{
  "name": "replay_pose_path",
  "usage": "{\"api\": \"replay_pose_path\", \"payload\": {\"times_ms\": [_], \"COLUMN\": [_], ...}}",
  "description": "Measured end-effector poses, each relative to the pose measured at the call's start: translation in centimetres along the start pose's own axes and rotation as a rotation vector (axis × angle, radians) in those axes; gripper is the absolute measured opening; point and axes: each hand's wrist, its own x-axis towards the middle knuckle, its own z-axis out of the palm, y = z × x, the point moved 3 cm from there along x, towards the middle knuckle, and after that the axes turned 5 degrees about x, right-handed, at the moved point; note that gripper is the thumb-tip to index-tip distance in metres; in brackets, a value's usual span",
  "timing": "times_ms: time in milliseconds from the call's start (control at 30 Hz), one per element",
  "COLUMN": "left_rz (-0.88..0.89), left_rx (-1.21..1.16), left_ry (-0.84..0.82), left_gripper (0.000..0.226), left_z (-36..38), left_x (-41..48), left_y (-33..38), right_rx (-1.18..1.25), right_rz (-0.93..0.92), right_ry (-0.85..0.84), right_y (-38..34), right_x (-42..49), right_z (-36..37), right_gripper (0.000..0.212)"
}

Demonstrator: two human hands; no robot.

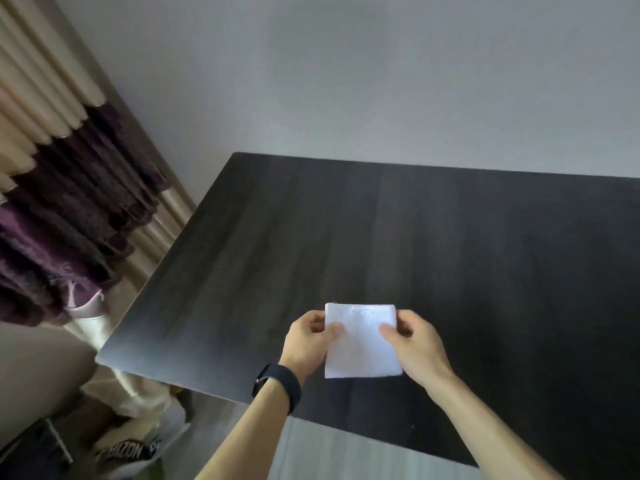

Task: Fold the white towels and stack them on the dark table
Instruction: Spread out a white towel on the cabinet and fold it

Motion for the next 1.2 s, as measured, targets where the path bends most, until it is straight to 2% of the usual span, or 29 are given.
{"api": "replay_pose_path", "payload": {"times_ms": [133, 233, 433, 500, 567, 633, 700, 867, 967, 1033, 1100, 1200], "left_rz": [0.026, 0.065, 0.151, 0.248, 0.424, 0.583, 0.648, 0.613, 0.598, 0.584, 0.575, 0.565], "left_rx": [0.092, 0.251, 0.441, 0.623, 0.786, 0.917, 1.012, 1.138, 1.161, 1.171, 1.185, 1.206], "left_ry": [-0.017, 0.01, 0.058, 0.111, 0.159, 0.158, 0.128, 0.0, -0.009, -0.016, -0.018, -0.034], "left_gripper": [0.016, 0.017, 0.034, 0.046, 0.054, 0.054, 0.052, 0.052, 0.053, 0.053, 0.053, 0.053], "left_z": [2.6, 3.8, 4.8, 5.0, 5.2, 5.6, 5.9, 7.2, 7.6, 7.7, 7.7, 7.7], "left_x": [5.1, 7.1, 6.7, 5.9, 4.8, 4.0, 3.9, 4.3, 4.3, 4.2, 4.2, 4.5], "left_y": [-1.3, -1.6, -1.2, -1.4, -2.0, -3.0, -4.0, -4.7, -4.9, -5.0, -4.9, -4.6], "right_rx": [-0.086, -0.194, -0.475, -0.52, -0.521, -0.505, -0.485, -0.561, -0.698, -0.821, -0.893, -0.934], "right_rz": [0.008, 0.005, -0.034, -0.047, -0.062, -0.067, -0.072, -0.125, -0.355, -0.47, -0.46, -0.371], "right_ry": [0.115, 0.155, 0.27, 0.286, 0.3, 0.321, 0.356, 0.395, 0.388, 0.32, 0.215, 0.16], "right_y": [3.0, 4.6, 5.3, 5.3, 5.4, 5.5, 5.6, 6.1, 6.7, 7.5, 8.8, 10.5], "right_x": [4.0, 5.5, 5.8, 5.6, 5.5, 5.3, 5.3, 5.5, 4.8, 4.2, 3.9, 3.9], "right_z": [-0.3, -0.1, -0.2, -0.3, -0.5, -0.8, -1.1, -1.9, -1.7, -1.4, -0.9, -0.7], "right_gripper": [0.007, 0.008, 0.016, 0.024, 0.029, 0.029, 0.027, 0.034, 0.043, 0.047, 0.056, 0.063]}}
